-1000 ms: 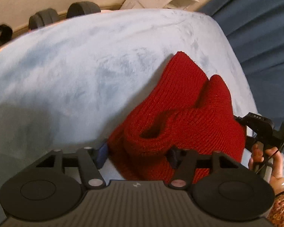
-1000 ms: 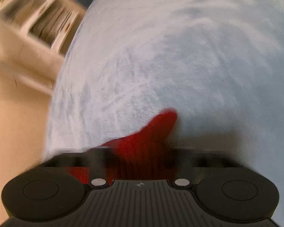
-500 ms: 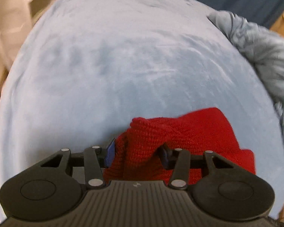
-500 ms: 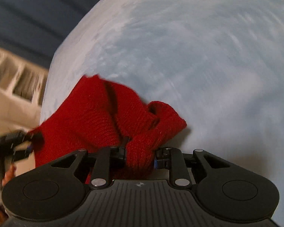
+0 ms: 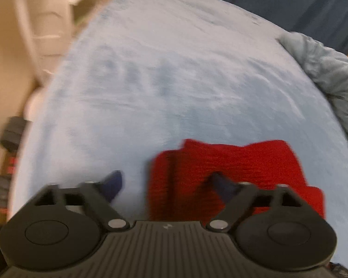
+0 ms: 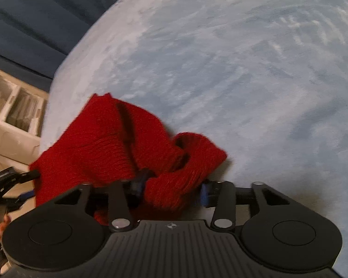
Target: Fold small clothes
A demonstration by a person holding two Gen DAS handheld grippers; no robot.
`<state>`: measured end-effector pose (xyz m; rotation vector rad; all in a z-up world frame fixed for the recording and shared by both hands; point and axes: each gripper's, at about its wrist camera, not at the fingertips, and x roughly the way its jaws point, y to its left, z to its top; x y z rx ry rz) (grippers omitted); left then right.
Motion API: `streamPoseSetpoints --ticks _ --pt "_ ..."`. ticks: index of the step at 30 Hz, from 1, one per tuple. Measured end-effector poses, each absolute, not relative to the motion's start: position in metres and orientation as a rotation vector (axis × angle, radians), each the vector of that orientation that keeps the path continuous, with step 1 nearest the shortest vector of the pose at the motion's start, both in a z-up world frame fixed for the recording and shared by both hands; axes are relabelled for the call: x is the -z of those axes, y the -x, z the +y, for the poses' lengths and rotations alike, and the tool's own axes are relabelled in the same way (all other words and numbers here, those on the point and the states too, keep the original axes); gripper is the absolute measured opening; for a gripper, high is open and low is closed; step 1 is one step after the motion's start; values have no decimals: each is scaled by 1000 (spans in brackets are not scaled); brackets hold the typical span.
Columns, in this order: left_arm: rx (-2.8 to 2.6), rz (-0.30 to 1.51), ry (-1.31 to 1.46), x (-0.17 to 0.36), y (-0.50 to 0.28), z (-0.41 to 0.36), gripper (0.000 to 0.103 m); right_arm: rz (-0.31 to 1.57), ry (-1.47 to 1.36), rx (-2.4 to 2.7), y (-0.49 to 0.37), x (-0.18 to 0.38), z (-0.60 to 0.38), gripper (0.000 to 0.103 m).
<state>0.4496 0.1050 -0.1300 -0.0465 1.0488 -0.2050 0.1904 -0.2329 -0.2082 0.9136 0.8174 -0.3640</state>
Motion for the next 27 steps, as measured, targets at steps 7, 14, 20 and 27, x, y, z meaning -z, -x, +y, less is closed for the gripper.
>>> streamPoseSetpoints --ticks 7,14,20,27 --pt "151 905 -58 100 -325 107 103 773 -467 251 -158 145 -201 75" --pt "124 874 8 86 -163 98 103 674 -95 51 -63 91 -154 87" --pt "66 816 -41 64 -74 72 103 701 -109 89 -12 82 -142 89" --pt "36 766 -118 46 -31 64 103 611 -59 63 22 61 -121 89"
